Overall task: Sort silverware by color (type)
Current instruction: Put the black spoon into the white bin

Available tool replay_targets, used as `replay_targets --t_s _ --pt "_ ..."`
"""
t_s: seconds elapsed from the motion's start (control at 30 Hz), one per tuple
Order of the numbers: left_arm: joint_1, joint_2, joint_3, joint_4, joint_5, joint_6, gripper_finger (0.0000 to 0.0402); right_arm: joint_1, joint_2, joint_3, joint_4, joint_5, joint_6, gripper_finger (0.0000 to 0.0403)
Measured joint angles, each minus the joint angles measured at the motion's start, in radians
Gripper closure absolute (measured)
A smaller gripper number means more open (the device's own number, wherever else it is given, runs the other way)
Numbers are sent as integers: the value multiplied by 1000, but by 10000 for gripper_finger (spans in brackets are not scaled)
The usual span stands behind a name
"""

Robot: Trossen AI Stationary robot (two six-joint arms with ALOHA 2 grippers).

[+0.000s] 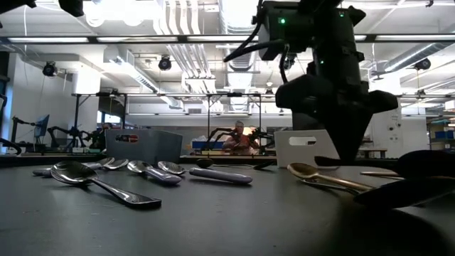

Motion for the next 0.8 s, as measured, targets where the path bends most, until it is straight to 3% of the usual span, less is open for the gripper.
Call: replay_targets --t_s 0.47,0.8 --pt "0 0 0 -1 0 11 363 -2 -47 -4 20 93 51 395" --pt "0 0 0 -1 0 11 363 -23 23 -10 109 127 41 394"
